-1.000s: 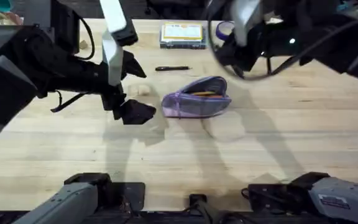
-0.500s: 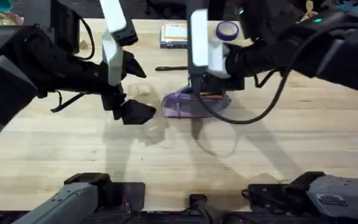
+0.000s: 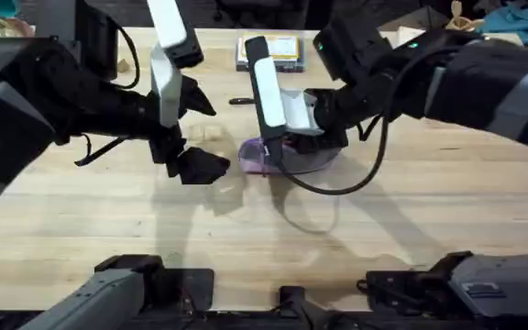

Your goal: Unzip the bag, pick up the pens from the table one at a time and place them inside, then zip the bag closed.

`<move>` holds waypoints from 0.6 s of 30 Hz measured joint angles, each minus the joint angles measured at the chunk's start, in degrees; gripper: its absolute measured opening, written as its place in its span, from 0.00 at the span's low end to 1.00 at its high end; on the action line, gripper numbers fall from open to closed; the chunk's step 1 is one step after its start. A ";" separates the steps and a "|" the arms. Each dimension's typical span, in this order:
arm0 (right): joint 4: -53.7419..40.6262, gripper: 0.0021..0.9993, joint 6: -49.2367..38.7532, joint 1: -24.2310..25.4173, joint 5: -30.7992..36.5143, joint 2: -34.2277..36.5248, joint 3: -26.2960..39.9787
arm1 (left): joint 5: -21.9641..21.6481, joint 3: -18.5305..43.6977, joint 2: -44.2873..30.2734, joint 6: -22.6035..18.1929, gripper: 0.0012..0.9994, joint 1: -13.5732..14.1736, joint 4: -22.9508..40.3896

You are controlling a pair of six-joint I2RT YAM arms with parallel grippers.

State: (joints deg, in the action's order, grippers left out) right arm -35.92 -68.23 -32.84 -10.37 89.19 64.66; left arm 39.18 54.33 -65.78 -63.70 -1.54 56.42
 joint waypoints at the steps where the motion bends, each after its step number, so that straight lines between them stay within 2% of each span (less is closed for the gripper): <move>1: 0.02 0.03 -0.03 -0.08 -0.01 0.38 0.00 | 0.00 0.00 0.00 -0.01 0.99 0.00 -0.02; 7: 0.99 0.03 -0.83 -0.86 0.03 1.95 0.00 | 0.00 0.00 0.00 0.00 0.99 0.00 -0.02; 18: 6.83 0.03 -1.05 -5.12 1.04 4.57 0.00 | 0.01 0.00 0.00 0.00 0.99 0.00 -0.01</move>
State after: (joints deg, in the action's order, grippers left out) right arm -29.09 -69.28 -37.97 -9.33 93.76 64.66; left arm 39.19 54.33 -65.78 -63.70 -1.54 56.41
